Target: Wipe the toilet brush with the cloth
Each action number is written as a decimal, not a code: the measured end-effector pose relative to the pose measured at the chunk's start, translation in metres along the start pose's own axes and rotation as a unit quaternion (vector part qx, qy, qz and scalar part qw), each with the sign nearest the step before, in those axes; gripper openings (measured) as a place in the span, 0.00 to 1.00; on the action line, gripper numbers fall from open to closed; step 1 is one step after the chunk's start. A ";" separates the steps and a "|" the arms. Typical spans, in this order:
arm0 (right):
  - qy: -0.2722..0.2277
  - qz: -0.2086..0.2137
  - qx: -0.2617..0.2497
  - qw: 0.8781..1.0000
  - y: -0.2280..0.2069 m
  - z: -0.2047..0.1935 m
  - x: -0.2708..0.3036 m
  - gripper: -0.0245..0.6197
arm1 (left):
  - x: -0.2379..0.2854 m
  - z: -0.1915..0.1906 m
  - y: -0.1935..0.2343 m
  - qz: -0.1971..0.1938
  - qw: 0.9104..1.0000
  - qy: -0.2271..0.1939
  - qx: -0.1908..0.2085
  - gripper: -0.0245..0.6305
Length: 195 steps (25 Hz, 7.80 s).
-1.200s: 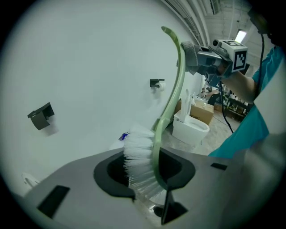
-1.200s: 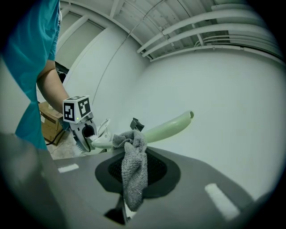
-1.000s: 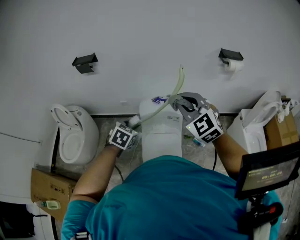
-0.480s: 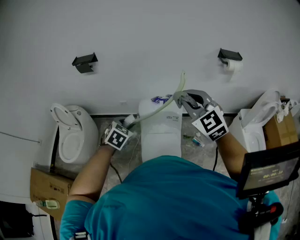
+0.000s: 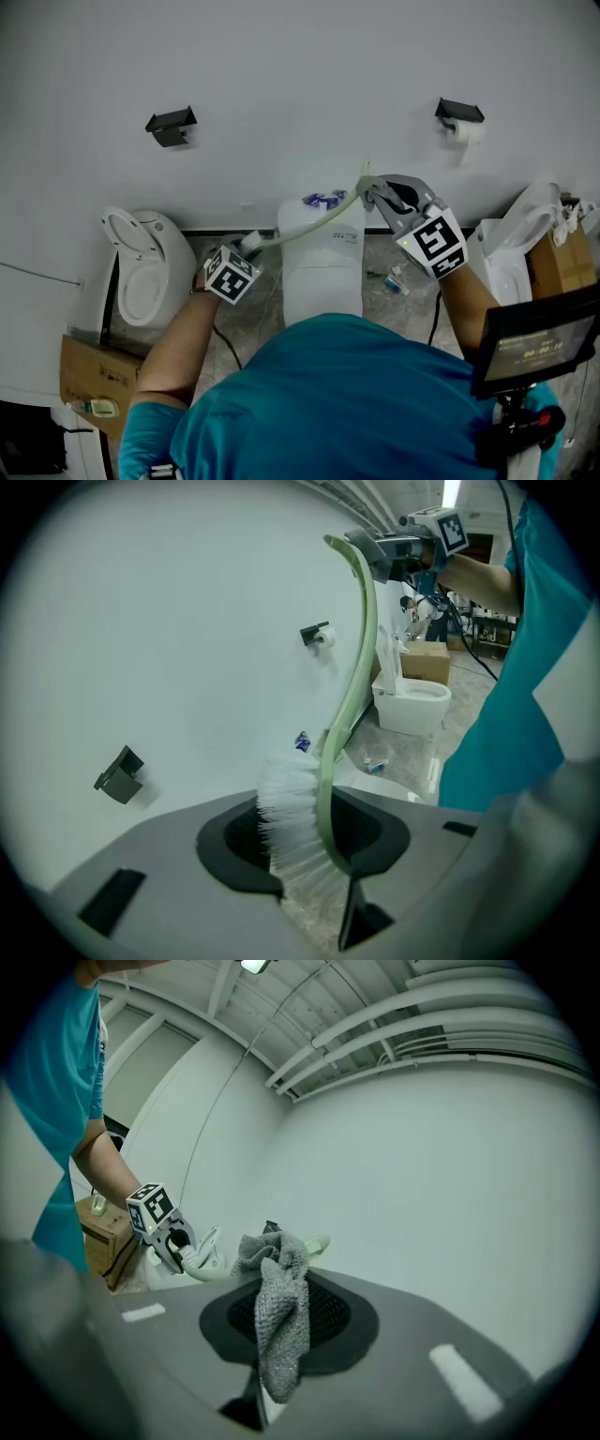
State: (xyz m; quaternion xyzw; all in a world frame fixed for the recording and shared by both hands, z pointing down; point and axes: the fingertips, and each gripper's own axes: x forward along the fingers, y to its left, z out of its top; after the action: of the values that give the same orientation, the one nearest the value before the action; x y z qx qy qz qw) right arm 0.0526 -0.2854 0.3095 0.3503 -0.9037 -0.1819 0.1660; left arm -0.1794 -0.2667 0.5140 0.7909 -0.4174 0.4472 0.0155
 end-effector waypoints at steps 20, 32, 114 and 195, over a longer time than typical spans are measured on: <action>0.048 0.091 -0.023 0.994 0.069 -0.017 0.015 0.09 | 0.001 0.013 -0.011 0.018 0.996 -0.021 -0.087 0.26; 0.165 0.111 -0.250 0.948 0.157 -0.064 0.087 0.09 | 0.005 0.077 -0.036 -0.002 0.992 -0.061 -0.113 0.26; 0.223 -0.072 -0.221 0.947 0.001 -0.079 0.023 0.09 | -0.032 0.066 0.011 0.043 0.985 -0.161 -0.044 0.25; -0.024 0.230 0.514 0.826 0.071 -0.032 0.033 0.08 | -0.033 0.109 -0.057 -0.195 0.940 -0.188 -0.208 0.25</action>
State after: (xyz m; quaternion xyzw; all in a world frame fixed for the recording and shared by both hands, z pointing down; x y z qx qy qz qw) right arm 0.0030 -0.2664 0.3753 0.1629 -0.9246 0.3436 -0.0229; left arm -0.0735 -0.2516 0.4447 0.9056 -0.3338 0.1823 0.1878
